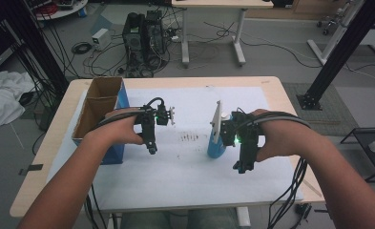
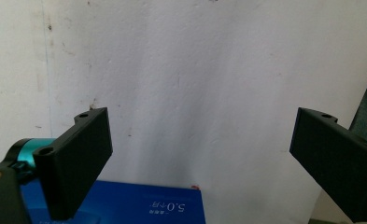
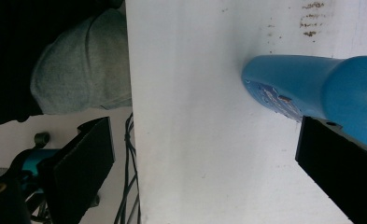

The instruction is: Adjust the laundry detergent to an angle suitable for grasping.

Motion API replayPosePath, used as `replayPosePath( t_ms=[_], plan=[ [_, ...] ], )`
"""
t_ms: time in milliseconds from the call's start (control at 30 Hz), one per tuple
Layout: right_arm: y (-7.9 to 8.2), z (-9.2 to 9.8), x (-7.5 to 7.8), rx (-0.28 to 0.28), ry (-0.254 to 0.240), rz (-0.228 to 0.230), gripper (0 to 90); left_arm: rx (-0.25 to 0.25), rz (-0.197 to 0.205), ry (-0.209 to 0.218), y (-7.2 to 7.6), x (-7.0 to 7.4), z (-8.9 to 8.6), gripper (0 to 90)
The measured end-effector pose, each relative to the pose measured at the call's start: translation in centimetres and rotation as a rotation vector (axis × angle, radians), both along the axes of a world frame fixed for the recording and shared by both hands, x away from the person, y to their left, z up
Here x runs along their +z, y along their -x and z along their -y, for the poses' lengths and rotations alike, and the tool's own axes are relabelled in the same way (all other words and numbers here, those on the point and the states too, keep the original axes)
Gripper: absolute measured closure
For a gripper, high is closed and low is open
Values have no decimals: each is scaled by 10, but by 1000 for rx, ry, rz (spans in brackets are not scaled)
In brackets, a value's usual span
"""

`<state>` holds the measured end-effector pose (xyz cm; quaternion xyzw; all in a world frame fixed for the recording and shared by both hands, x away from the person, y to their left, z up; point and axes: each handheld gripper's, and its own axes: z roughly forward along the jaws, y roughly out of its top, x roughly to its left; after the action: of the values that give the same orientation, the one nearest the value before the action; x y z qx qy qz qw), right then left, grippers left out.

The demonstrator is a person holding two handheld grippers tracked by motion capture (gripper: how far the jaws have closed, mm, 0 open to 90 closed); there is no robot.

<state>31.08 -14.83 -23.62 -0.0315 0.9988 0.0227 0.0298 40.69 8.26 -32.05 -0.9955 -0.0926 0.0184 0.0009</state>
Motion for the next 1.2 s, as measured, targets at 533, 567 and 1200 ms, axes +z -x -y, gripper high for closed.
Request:
replayPosePath(
  t_ms=[533,567,1200],
  plan=[
    [0,-1,0,-5,-3,3,36,-4,11,-7,1,1,1,56],
    [0,-1,0,-6,-4,2,35,-3,12,-3,1,1,2,56],
    [3,26,-5,-57,1,9,36,0,21,-15,10,2,7,56]
  ],
)
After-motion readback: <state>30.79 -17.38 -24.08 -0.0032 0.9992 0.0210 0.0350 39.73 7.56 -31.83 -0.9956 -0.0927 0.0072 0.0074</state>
